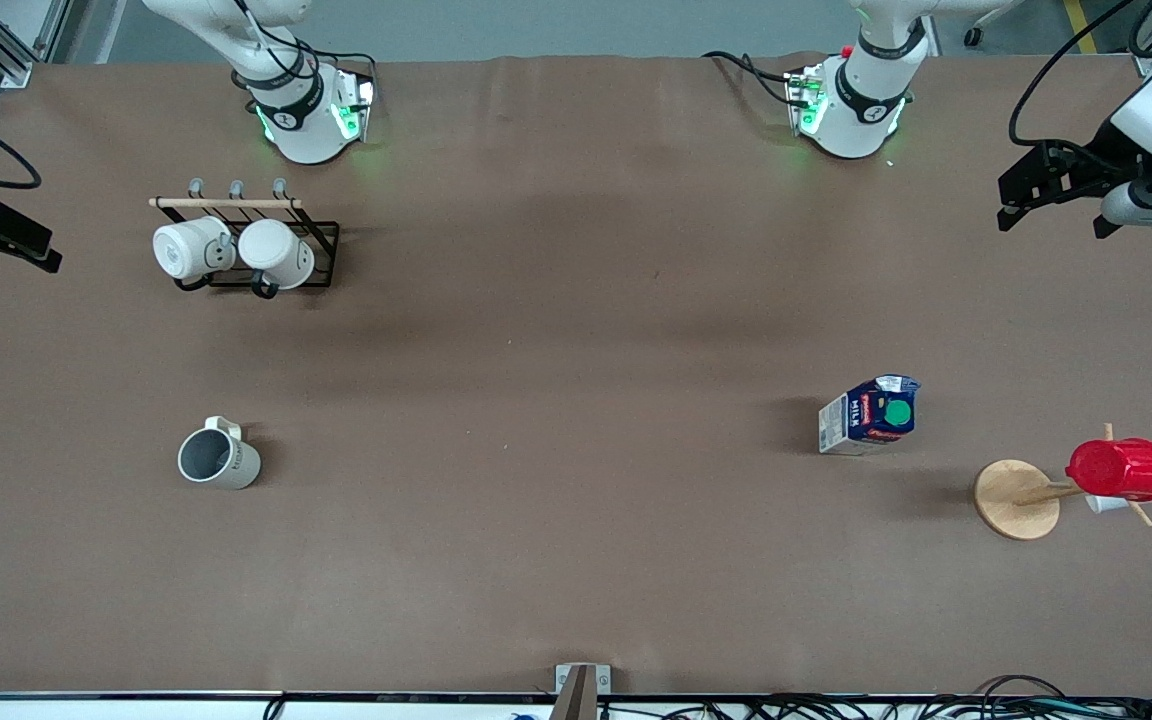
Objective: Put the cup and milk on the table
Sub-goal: 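Reach the right gripper to the grey mug while the left gripper reaches the milk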
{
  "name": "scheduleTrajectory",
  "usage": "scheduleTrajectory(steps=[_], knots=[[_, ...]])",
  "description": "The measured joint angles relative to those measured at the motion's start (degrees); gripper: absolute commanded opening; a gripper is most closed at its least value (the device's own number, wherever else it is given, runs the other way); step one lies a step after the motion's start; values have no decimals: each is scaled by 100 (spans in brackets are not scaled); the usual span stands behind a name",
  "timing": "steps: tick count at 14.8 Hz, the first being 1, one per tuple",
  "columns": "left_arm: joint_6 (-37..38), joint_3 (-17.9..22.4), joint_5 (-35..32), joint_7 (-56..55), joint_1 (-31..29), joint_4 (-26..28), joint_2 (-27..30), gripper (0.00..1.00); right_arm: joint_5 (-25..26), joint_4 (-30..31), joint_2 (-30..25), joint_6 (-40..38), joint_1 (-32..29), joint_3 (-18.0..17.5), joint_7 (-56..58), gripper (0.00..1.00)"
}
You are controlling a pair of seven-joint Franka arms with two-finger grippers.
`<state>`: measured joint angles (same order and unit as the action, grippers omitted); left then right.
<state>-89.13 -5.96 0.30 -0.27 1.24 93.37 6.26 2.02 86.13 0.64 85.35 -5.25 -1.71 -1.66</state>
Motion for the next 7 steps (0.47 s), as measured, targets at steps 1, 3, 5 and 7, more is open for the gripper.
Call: scheduleTrajectory(steps=[1,3,5,7], knots=[[0,0,0,0,0,0,0,100,0,-4,0,31,-1,0,7,100],[0,0,0,0,0,0,0,100,-2,-7,0,67,-1,-2,17,100],[-1,1,0,0,0,-21,-27,100,-2,-7,0,70,-1,-8,19,100],[-2,2,-2,0,0,-71,-161,100,-2,-8,0,70,-1,-11,20,100]])
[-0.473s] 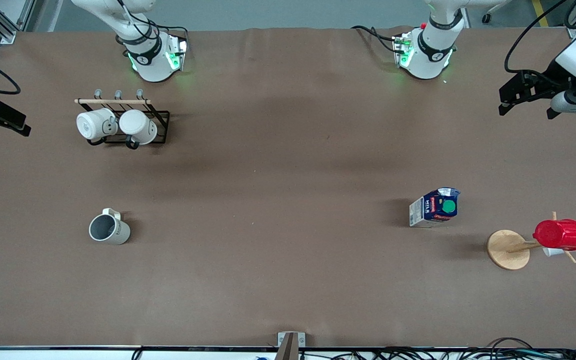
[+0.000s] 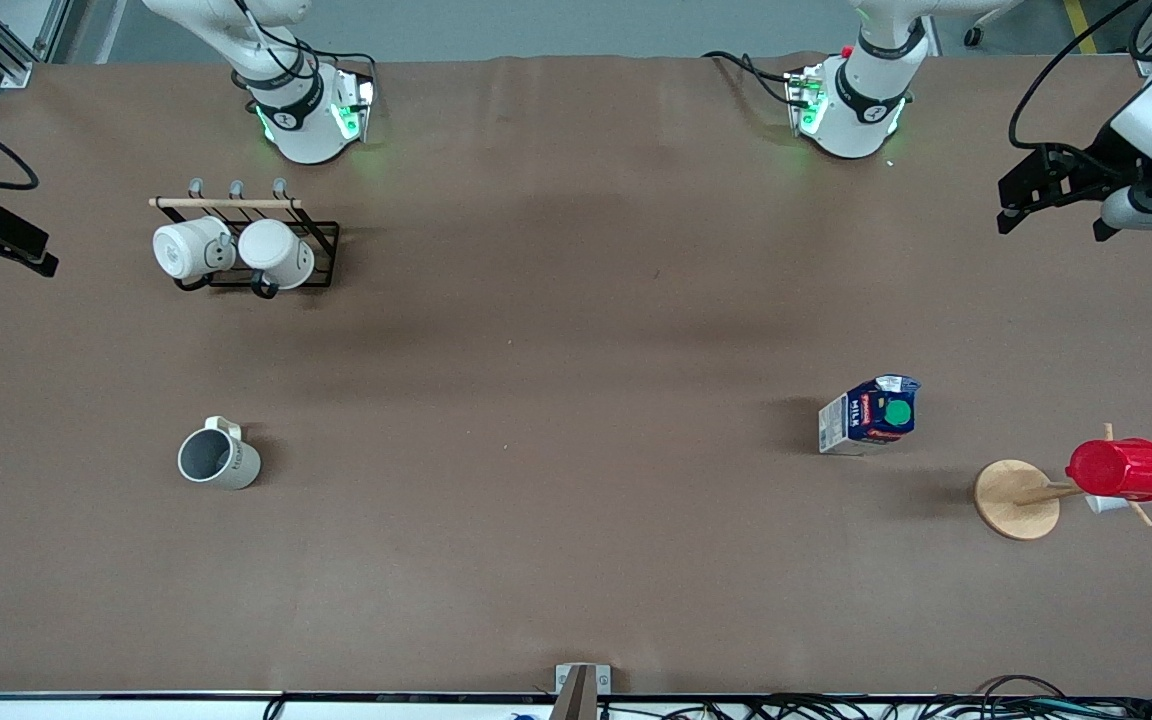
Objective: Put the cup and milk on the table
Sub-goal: 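Reach the right gripper to the grey mug while the left gripper reaches the milk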
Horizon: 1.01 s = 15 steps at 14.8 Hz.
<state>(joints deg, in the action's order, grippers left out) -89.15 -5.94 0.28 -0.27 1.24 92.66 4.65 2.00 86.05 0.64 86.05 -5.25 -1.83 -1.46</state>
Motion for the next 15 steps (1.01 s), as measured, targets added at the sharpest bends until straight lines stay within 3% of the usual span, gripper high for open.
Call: scheduleTrajectory(steps=[6,11,15], knots=[[-739,-14,0,0,48,64,-841,100,-4,326,136,226,1,-26,208,100],[-1862,-61,-1,-189,70,659,-1199,100,-4,1194,1033,2015,-54,-5,882,100],[-2960,-125,-1,-517,209,1398,-1392,100,-4,1321,1988,3311,-158,2,1194,100]])
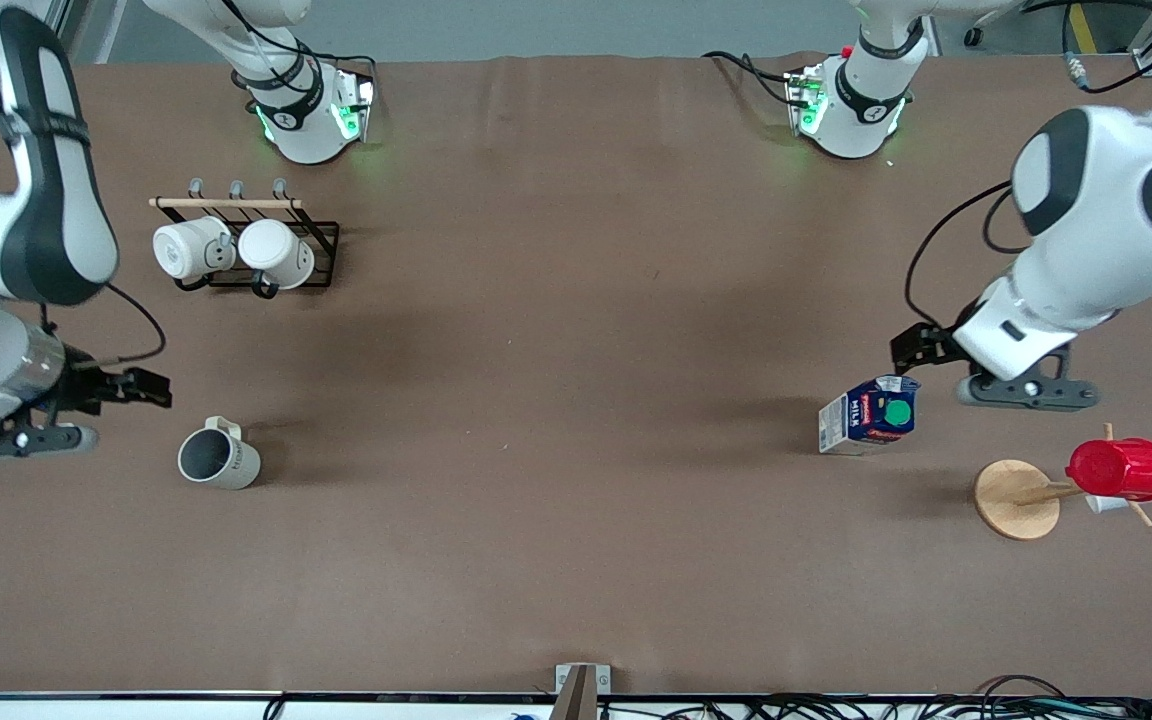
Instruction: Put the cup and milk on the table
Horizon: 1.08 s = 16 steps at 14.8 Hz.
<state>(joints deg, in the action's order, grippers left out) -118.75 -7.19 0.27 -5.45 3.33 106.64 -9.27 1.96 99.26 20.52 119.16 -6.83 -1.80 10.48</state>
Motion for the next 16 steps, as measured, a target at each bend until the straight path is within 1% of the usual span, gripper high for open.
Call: scheduleTrajectory(steps=[2,4,7,10,11,12,13,14,16], knots=[[-406,-3,-4,-54,46,297,-93,100,0,9,390,566,-2,0,289,100],[-621,-1,-154,-54,36,457,-179,100,0,54,696,1069,-4,2,485,100],[-902,-2,-339,-54,35,597,-304,92,24,297,928,1742,-4,7,632,100],[-1154,-2,-346,-54,35,617,-479,81,28,410,1007,1889,-12,38,785,100],[-1220,-2,-346,-54,35,618,-535,79,28,426,1021,1897,-13,58,801,95],[-1286,-2,-347,-54,35,618,-585,73,28,446,1037,1929,-13,77,814,81],[-1326,-2,-347,-54,35,618,-634,65,28,469,1054,1961,-14,90,817,59],[-1355,-2,-347,-54,34,618,-673,56,29,485,1073,1975,-14,94,820,44],[-1377,-2,-347,-54,34,618,-718,41,29,490,1129,1985,-13,94,821,19]])
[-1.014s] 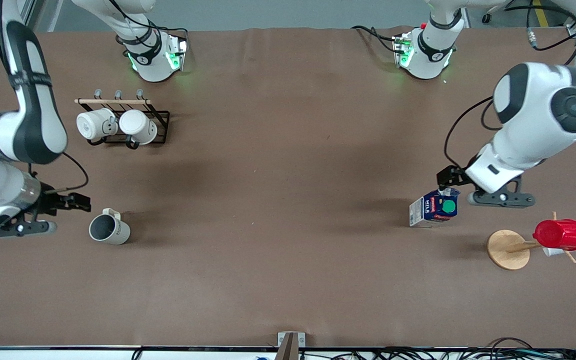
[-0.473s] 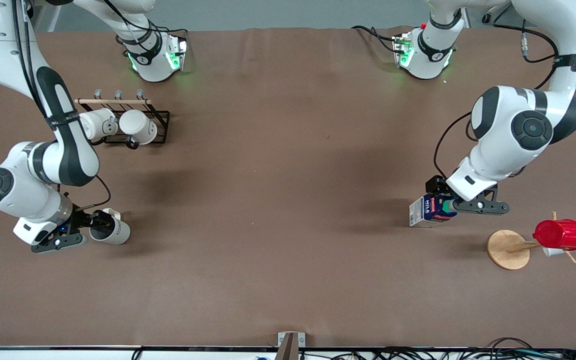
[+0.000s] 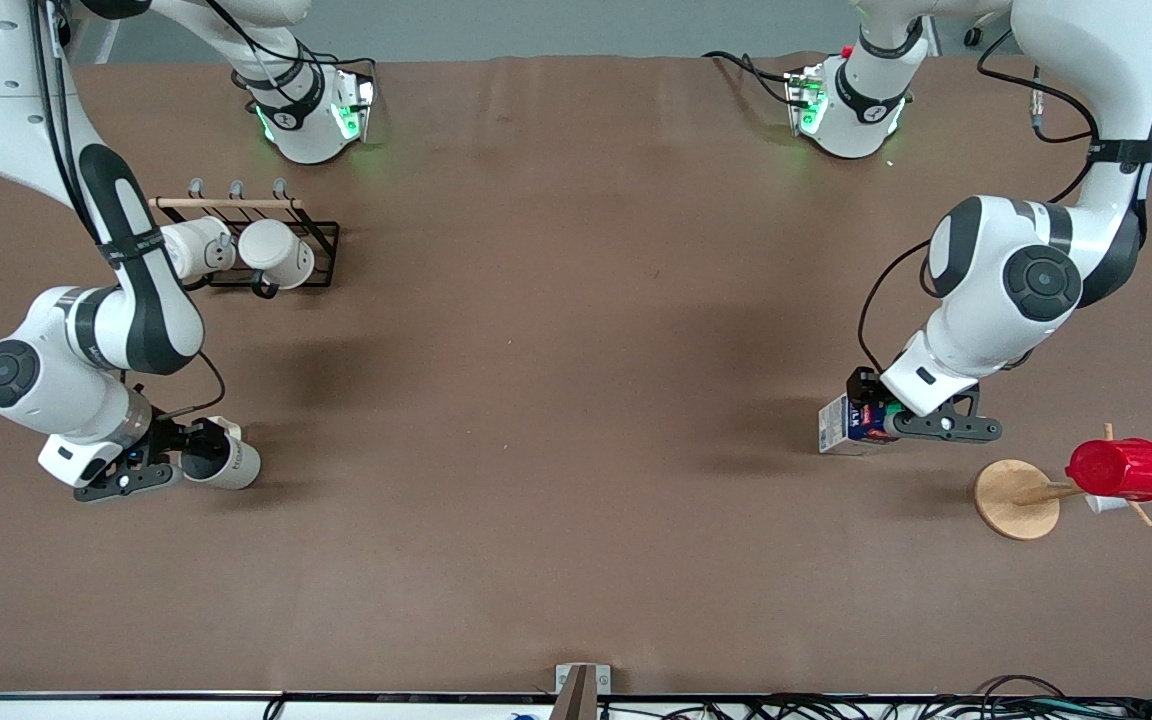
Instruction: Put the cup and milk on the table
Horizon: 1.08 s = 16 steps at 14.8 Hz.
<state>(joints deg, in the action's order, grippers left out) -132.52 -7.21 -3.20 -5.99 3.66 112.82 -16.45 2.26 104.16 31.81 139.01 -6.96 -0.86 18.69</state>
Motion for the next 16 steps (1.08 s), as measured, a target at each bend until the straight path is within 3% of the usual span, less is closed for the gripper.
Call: scheduleTrajectory(steps=[1,3,7,11,13,16], knots=[[0,0,0,0,0,0,-5,38,0,0,34,13,0,0,0,2],[0,-1,0,0,1,-12,-5,33,0,0,80,49,1,-1,-1,0],[0,-1,0,0,1,-66,-5,33,-10,-114,74,-113,3,-3,-89,0],[332,-15,0,0,17,-425,-2,33,-23,-842,-149,-1658,87,-97,-891,0],[725,-18,0,0,45,-727,1,33,-113,-1152,-291,-2249,163,-382,-1687,0],[1130,-20,0,-1,112,-1074,4,33,-142,-1286,-358,-2393,270,-1129,-3244,0]])
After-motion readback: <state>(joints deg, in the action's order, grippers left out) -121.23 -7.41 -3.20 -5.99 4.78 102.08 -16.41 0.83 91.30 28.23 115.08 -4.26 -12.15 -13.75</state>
